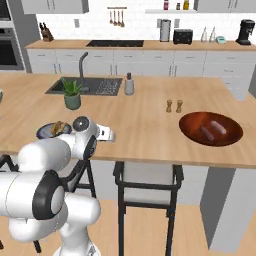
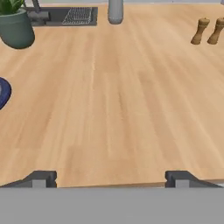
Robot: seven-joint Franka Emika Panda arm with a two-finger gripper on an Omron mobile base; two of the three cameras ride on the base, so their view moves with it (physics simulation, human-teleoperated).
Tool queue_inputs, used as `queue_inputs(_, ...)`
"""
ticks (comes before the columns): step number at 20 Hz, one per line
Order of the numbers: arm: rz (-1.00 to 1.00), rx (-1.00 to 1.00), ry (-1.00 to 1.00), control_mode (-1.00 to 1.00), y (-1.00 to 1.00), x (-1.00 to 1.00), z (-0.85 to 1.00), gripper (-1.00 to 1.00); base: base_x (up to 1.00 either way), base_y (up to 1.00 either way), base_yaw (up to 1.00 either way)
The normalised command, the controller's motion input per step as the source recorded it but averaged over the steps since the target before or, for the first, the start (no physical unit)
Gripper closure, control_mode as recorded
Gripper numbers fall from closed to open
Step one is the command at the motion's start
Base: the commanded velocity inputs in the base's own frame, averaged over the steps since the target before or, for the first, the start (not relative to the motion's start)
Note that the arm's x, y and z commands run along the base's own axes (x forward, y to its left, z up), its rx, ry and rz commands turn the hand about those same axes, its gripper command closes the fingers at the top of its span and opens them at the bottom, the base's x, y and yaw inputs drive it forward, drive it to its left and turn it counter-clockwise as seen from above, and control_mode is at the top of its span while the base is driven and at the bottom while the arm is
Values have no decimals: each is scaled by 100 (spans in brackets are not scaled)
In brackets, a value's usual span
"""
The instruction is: Place one bun and one sausage from the bowl on each plate.
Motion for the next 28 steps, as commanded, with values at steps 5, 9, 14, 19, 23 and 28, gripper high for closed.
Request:
queue_inputs(5,0,0,0,100,0,0,0,-100,6,-100,-7)
queue_inputs(9,0,0,0,100,0,0,0,-100,48,-100,-15)
queue_inputs(14,0,0,0,100,0,0,0,-100,65,-100,-18)
queue_inputs(19,0,0,0,100,0,0,0,-100,45,-65,-1)
queue_inputs(23,0,0,0,100,0,0,0,-100,11,27,12)
queue_inputs(28,0,0,0,100,0,0,0,-100,23,-13,12)
